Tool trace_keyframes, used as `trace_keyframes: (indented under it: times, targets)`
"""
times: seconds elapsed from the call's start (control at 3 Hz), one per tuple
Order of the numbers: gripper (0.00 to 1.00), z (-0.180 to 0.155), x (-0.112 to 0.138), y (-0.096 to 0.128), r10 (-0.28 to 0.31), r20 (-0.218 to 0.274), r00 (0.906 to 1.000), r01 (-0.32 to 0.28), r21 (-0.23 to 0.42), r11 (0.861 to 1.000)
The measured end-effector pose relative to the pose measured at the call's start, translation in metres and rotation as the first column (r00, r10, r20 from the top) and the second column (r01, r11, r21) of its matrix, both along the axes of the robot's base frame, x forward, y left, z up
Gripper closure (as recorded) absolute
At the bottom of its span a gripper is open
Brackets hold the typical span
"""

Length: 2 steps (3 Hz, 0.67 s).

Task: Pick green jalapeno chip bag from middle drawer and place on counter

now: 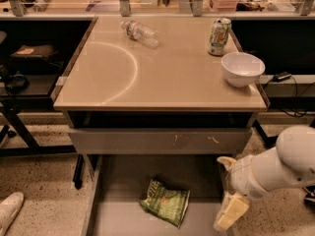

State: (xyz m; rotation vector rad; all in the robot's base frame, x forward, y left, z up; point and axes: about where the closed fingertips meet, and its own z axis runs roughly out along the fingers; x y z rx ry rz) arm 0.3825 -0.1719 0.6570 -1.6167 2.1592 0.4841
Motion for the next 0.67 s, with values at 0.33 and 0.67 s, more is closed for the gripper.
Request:
trace_keyframes:
  times: [0.33,0.67]
  targets:
    - [0.0,-0.0581,0.0022,0.0238,0.048,0.055,0.9973,-0.053,0.092,0.994]
    - [0.0,-0.0581,0.0022,0.0238,0.048,0.055,0.9973,-0.053,0.092,0.994]
